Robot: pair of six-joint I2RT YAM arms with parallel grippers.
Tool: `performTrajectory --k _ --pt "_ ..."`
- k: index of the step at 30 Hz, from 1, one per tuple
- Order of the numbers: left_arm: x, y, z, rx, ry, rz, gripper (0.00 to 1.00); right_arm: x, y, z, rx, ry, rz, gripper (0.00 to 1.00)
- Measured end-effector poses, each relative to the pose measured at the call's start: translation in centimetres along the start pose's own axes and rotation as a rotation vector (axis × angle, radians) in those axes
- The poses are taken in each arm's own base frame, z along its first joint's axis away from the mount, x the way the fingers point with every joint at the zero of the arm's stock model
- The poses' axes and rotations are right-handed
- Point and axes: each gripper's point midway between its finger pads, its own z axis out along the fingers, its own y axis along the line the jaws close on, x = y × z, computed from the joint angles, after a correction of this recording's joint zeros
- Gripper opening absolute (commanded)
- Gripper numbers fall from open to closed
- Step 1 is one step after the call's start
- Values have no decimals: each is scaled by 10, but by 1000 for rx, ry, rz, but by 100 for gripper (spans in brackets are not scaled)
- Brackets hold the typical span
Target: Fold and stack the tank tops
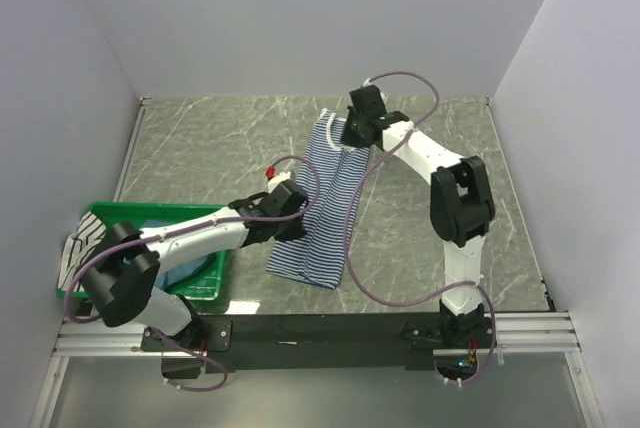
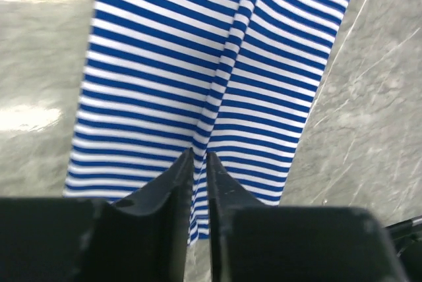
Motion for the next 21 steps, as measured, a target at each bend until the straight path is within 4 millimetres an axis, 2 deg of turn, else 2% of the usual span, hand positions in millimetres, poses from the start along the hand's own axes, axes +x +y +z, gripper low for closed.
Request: performTrajectory --k 5,8,11,14,16,21 --pt "11 -3 15 21 50 69 6 24 5 38 12 68 -15 0" --pt "14 -8 19 46 62 90 2 44 -5 58 39 120 -19 0" --pt "21 -10 26 69 78 105 1 55 -12 73 64 155 -21 0" --pt "37 -4 39 50 123 124 1 59 -13 86 72 167 -22 0" --pt "49 -3 47 41 154 132 1 52 -11 88 70 155 -19 0" --pt "59 -32 53 112 146 145 1 47 -20 91 78 158 -8 0"
